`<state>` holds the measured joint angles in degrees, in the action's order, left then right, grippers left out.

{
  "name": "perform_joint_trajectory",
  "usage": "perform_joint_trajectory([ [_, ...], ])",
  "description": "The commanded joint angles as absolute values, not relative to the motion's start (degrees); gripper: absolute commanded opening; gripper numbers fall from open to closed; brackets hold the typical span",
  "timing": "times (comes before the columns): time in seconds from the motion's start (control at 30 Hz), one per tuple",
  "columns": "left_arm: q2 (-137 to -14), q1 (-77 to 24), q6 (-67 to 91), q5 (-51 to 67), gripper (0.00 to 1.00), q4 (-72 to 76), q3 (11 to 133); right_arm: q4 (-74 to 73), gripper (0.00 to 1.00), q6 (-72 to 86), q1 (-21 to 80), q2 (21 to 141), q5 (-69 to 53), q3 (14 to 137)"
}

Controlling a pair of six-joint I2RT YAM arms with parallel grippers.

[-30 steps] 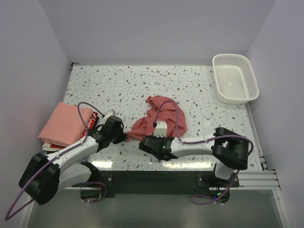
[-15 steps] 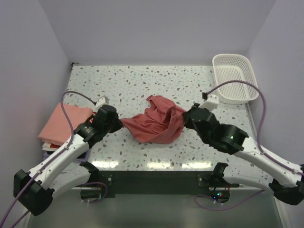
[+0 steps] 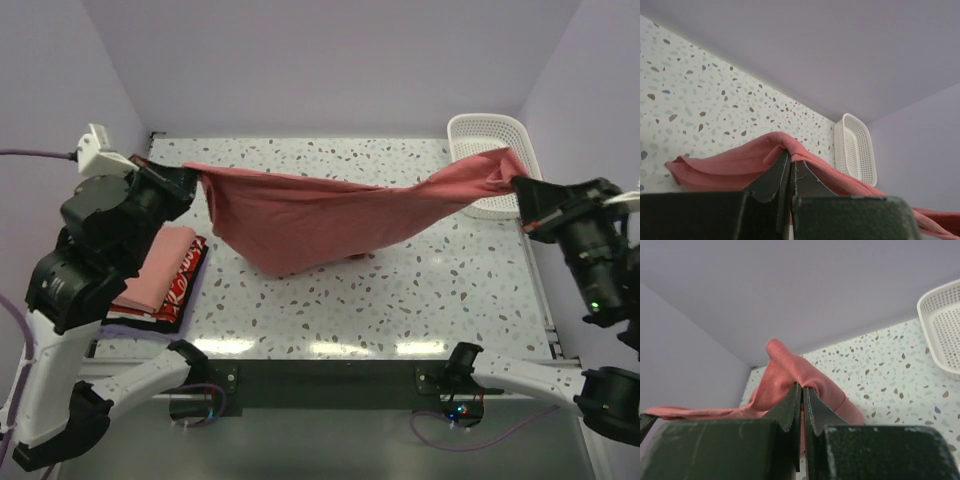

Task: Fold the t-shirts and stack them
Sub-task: Flatten the tshirt out

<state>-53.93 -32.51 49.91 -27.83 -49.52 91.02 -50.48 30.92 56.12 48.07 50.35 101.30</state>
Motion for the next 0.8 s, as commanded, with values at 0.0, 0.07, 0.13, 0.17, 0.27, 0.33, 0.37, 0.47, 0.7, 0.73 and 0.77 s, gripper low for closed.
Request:
perform_joint_trajectory([
  [0.0,-52.9,-32.0,46.8,-31.6,0.00,-54.3,99.4,-51.9,0.00,24.4,55.9,45.1,52.9,107.6],
  [0.07,-53.2,-32.0,45.7,-31.8,0.00,-54.3,102.2,-50.5,0.00,23.8,55.9,44.5,51.9,108.8],
  [0.13,-53.9,-32.0,45.1,-32.4,0.00,-54.3,105.4,-49.3,0.00,22.7,55.9,44.6,49.9,109.5],
  [0.17,-54.1,-32.0,44.9,-32.6,0.00,-54.1,106.1,-48.3,0.00,22.3,55.9,45.0,49.2,109.5],
  [0.27,-57.2,-32.0,43.3,-33.9,0.00,-51.2,105.6,-43.6,0.00,19.4,56.0,47.8,48.0,105.7],
  [0.33,-59.5,-31.9,42.8,-34.5,0.00,-48.2,103.6,-38.7,0.00,17.3,56.0,50.8,48.6,101.9],
  [0.37,-60.4,-32.0,42.1,-34.9,0.00,-46.7,102.8,-36.8,0.00,15.0,56.0,52.1,49.5,100.8],
  [0.47,-64.2,-32.0,40.4,-35.0,0.00,-40.5,99.8,-30.4,0.00,10.3,55.8,59.5,50.2,99.2],
  [0.7,-77.9,-20.1,37.9,-22.4,0.00,-28.3,102.1,-21.9,0.00,14.7,36.0,76.2,28.3,106.1],
  [0.73,-81.7,-18.2,38.0,-17.1,0.00,-25.3,103.0,-21.7,0.00,16.2,31.1,80.8,25.3,107.8],
  [0.77,-84.0,-16.5,38.3,-14.6,0.00,-24.2,104.6,-21.0,0.00,18.9,28.9,82.9,22.8,109.7],
])
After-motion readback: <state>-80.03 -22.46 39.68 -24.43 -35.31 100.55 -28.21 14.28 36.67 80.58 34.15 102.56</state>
